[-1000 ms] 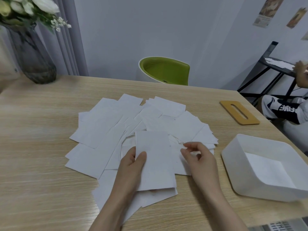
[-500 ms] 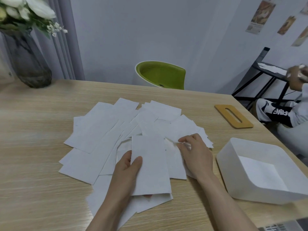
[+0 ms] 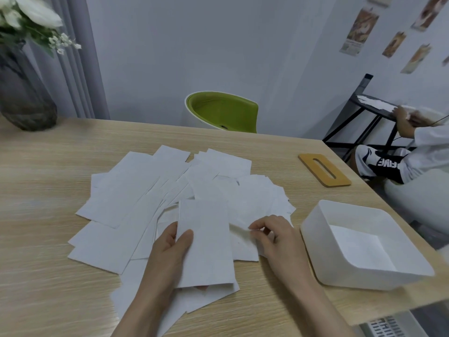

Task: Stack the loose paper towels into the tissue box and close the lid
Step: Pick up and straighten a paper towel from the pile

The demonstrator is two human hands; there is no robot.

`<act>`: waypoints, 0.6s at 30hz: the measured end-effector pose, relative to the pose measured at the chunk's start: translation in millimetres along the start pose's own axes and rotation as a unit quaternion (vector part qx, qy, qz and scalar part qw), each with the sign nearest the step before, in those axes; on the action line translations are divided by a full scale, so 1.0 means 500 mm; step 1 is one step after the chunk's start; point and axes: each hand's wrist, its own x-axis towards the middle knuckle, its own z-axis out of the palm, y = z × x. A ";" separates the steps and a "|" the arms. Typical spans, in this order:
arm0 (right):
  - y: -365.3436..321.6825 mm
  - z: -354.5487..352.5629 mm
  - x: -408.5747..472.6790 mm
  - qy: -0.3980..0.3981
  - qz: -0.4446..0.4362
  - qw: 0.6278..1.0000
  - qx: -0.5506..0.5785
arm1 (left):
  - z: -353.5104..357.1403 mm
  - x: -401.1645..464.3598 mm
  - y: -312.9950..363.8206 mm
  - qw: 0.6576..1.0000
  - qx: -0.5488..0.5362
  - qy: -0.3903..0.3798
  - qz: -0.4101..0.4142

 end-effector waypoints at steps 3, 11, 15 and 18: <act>0.007 -0.008 -0.020 -0.022 -0.026 0.999 -0.012 | 0.001 -0.002 0.002 1.000 0.003 0.002 0.000; 0.034 -0.033 -0.048 -0.048 -0.043 0.997 -0.044 | 0.005 -0.005 0.005 1.000 0.001 0.004 0.002; 0.028 -0.036 -0.050 -0.069 -0.018 0.997 -0.043 | 0.006 -0.005 0.003 1.000 -0.002 0.007 0.002; 0.015 -0.030 -0.044 -0.046 0.030 0.998 0.009 | 0.005 -0.004 0.002 1.000 0.002 0.007 0.002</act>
